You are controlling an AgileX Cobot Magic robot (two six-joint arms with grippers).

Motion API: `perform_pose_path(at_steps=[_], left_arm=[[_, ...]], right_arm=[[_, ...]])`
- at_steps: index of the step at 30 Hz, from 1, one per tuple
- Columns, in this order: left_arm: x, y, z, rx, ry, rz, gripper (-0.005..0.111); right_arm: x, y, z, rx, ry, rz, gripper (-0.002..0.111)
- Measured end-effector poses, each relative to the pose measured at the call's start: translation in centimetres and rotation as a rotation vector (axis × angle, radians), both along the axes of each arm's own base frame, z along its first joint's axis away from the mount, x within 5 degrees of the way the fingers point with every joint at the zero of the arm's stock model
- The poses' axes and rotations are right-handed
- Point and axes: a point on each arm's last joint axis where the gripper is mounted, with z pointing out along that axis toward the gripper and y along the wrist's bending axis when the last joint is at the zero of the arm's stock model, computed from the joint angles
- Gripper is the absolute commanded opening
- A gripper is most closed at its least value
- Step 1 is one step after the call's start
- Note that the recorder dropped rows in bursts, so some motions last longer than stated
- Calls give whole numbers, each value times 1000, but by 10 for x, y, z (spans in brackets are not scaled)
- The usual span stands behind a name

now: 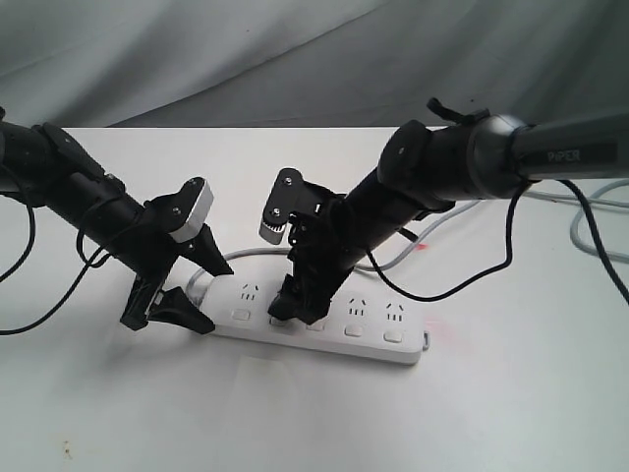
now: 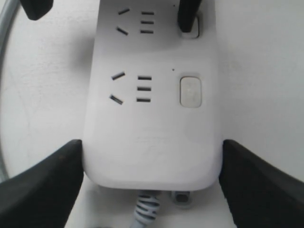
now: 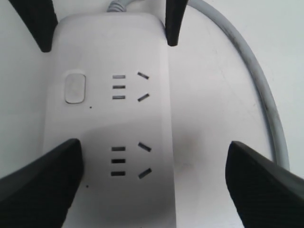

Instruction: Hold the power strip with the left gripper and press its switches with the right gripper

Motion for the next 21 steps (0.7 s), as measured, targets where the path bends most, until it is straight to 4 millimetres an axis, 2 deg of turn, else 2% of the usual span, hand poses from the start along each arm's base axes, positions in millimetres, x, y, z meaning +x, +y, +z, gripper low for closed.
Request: perform_pose_path(at_steps=[6,11,13,17,21], left_arm=[[0,0,0,-4,3,-1,47],[0,0,0,-6,4,0,47],[0,0,0,-6,4,0,47],[0,0,0,-6,4,0,47],[0,0,0,-6,4,0,47]], right_arm=[[-4,0,17,29,-63,49,75],[-4,-9,51,79,-117,49,75],[-2,-16,58,95,-105,37,75],[2,-31,55,119,-69,6,75],[-6,-34,44,136,-41,4,75]])
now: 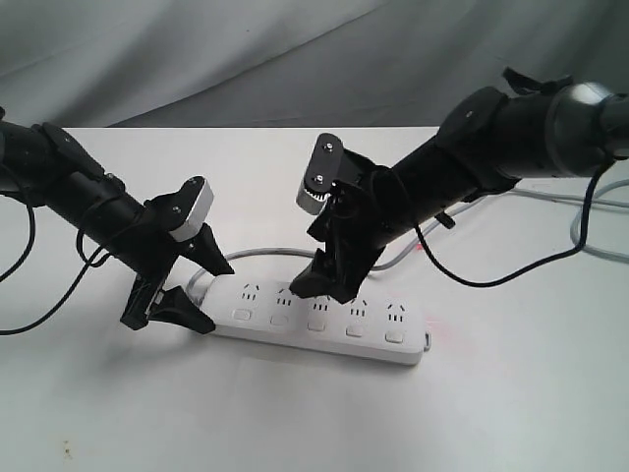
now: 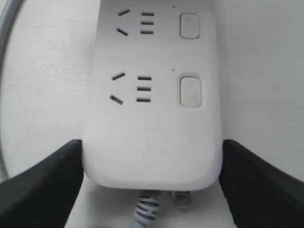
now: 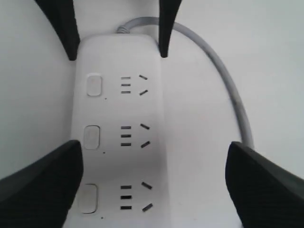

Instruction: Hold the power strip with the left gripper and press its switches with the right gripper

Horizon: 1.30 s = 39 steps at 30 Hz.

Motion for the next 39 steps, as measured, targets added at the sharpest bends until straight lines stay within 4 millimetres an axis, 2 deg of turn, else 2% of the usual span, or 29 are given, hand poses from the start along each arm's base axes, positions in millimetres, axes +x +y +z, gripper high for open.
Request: perform_pose_path(at_steps=[6,24,28,39], left_arm=[[0,0,0,0,0,0,47],[0,0,0,-1,2,-1,47],[0,0,0,0,0,0,47],[0,0,0,0,0,0,47]], right_arm=[[-6,-4,-12,-7,4,-26,75],[-10,-10,-23,-40,-4,-51,75],[-10,-9,-36,-50,25,-52,75],[-12,-10,-40,-48,44,-65,75]])
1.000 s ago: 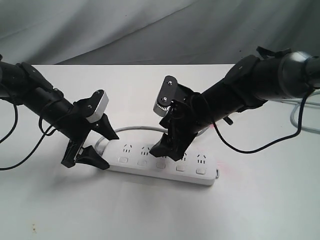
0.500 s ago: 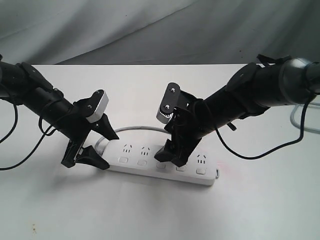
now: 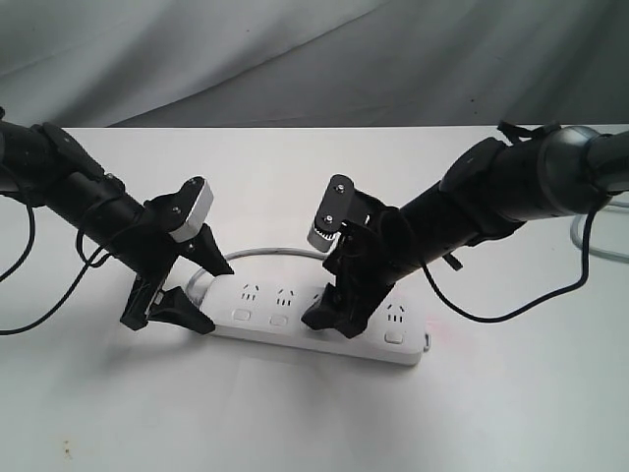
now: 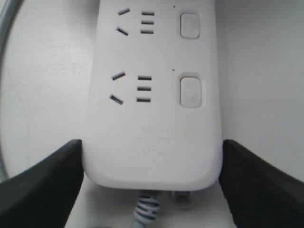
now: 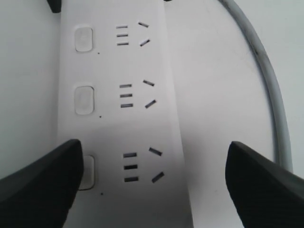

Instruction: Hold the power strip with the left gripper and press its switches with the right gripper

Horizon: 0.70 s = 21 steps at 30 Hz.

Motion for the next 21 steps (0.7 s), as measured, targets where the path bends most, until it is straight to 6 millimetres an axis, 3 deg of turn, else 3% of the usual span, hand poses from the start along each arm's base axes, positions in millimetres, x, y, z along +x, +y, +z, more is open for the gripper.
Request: perform_pose_path(at_steps=[21], left_arm=[[0,0,0,4,-1,-2,47]], right_arm=[[0,1,-10,5,45,-41,75]])
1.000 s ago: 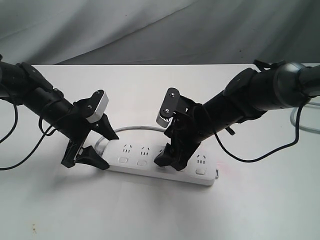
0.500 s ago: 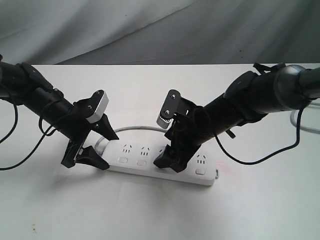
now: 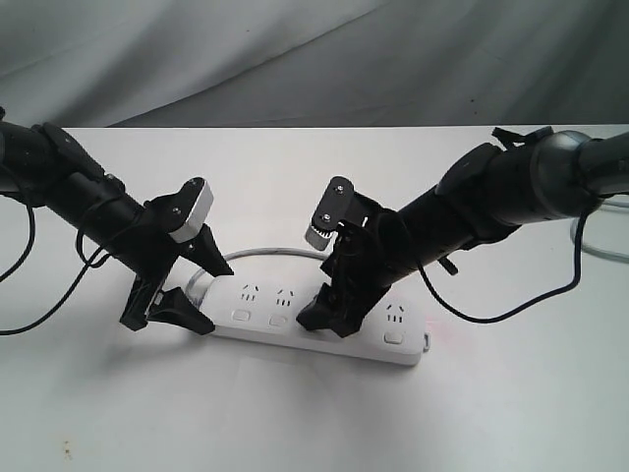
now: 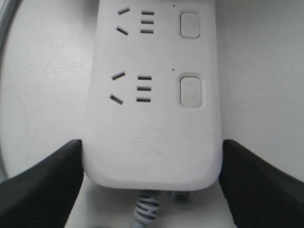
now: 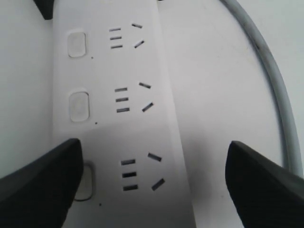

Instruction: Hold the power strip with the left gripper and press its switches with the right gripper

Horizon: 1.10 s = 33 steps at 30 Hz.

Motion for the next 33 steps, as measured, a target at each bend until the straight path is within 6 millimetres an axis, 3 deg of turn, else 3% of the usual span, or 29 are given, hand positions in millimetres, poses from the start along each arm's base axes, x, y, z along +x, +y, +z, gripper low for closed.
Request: perform_pose_path(at_steps=[6,13,20,33], left_arm=[[0,0,0,0,0,0,47],[0,0,0,-2,1,0,47],[0,0,0,-5,3,1,47],[0,0,0,-5,3,1,47]], right_arm=[[-1,-3,22,-14,-92,18,75],[-3,-12,61,34,-162,21,75],[-6,-31,48,8,-127,1,75],[-14,-35,38,7,-130,9,75]])
